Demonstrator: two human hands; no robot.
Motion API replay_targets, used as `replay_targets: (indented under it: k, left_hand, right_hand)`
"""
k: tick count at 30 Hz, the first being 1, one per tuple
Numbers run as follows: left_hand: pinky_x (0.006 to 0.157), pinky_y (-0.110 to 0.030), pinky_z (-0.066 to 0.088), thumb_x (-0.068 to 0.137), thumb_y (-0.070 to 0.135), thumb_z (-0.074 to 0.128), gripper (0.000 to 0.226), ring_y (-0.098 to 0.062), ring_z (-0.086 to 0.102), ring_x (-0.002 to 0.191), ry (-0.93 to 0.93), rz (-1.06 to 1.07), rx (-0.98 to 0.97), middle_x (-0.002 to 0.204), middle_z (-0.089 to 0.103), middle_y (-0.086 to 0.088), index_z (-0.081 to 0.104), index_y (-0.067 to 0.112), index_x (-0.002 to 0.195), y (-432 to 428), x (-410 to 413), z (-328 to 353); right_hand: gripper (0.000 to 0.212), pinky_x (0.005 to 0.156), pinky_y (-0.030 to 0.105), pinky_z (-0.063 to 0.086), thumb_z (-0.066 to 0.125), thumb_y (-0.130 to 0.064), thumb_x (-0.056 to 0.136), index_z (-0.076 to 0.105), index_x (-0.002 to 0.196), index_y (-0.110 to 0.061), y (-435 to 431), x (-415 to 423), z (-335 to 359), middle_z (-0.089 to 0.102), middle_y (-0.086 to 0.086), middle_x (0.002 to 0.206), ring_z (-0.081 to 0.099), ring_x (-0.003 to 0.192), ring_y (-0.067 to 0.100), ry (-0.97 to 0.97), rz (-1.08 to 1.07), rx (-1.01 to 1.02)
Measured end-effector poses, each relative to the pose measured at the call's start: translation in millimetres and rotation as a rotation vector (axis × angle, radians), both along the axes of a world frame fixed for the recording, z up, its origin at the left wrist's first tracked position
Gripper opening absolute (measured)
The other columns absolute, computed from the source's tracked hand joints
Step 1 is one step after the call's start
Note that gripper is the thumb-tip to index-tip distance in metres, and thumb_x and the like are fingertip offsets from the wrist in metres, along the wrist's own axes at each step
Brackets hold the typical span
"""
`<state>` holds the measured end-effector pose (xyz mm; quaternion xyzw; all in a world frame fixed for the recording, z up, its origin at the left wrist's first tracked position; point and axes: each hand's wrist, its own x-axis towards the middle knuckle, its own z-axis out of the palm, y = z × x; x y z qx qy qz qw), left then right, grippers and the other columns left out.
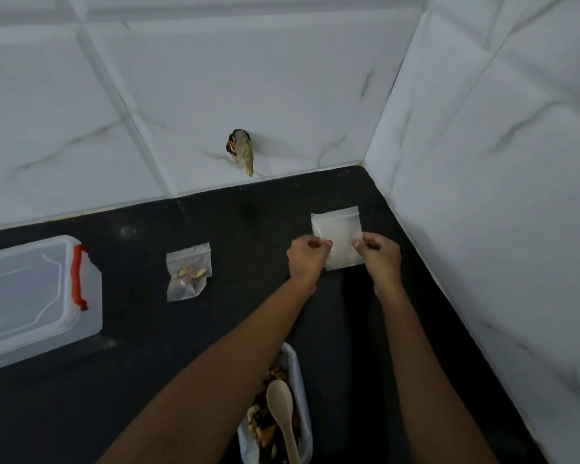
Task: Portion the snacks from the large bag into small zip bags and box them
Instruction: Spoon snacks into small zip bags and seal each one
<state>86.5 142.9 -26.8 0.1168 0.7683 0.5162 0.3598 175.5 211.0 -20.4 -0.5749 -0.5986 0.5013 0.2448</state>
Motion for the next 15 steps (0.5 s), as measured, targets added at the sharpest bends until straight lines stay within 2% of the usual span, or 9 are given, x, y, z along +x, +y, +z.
replay_targets:
  k: [4, 8, 10, 13, 15]
  left_hand:
    - [0.077, -0.034, 0.055, 0.084, 0.022, 0.067, 0.016, -0.018, 0.063, 0.081, -0.032, 0.014, 0.115, 0.085, 0.066, -0.009, 0.062, 0.007, 0.09, -24.8, 2.6, 16.0]
    - [0.079, -0.036, 0.056, 0.085, 0.02, 0.066, 0.009, -0.023, 0.067, 0.085, 0.003, -0.002, 0.167, 0.087, 0.068, -0.011, 0.063, 0.012, 0.082, -64.8, 3.9, 37.2]
    - [0.081, -0.039, 0.056, 0.085, 0.018, 0.066, 0.006, -0.023, 0.067, 0.088, 0.025, -0.038, 0.186, 0.09, 0.069, -0.011, 0.063, 0.014, 0.08, -90.9, 3.8, 47.2]
    - [0.083, -0.041, 0.056, 0.084, 0.016, 0.066, 0.005, -0.02, 0.067, 0.089, 0.081, -0.083, 0.203, 0.092, 0.069, -0.01, 0.064, 0.013, 0.081, -130.4, 0.5, 60.3]
    - [0.083, -0.04, 0.056, 0.084, 0.014, 0.066, 0.004, -0.018, 0.067, 0.087, 0.109, -0.124, 0.208, 0.09, 0.069, -0.008, 0.064, 0.014, 0.08, -158.3, -0.6, 71.2]
  right_hand:
    - [0.022, 0.08, 0.022, 0.047, 0.059, -0.009, 0.087, 0.062, 0.109, -0.009, -24.6, 4.9, 17.7, 0.062, 0.005, 0.108, 0.058, 0.096, 0.012, 0.075, 0.009, -0.042]
    - [0.016, 0.064, 0.014, 0.044, 0.06, -0.007, 0.087, 0.062, 0.103, -0.009, -59.1, 14.0, 41.1, 0.061, -0.003, 0.093, 0.056, 0.081, 0.003, 0.177, 0.079, -0.056]
    - [0.015, 0.07, 0.017, 0.048, 0.062, -0.011, 0.086, 0.062, 0.102, -0.011, -78.8, 19.2, 52.1, 0.061, -0.006, 0.09, 0.058, 0.084, 0.005, 0.201, 0.127, -0.068]
    - [0.015, 0.087, 0.029, 0.051, 0.064, -0.019, 0.085, 0.063, 0.099, -0.016, -105.0, 24.6, 67.1, 0.065, 0.0, 0.1, 0.06, 0.097, 0.013, 0.225, 0.202, -0.081]
    - [0.018, 0.091, 0.031, 0.05, 0.063, -0.023, 0.085, 0.062, 0.101, -0.016, -125.1, 27.4, 76.6, 0.065, 0.002, 0.103, 0.06, 0.1, 0.014, 0.229, 0.264, -0.086]
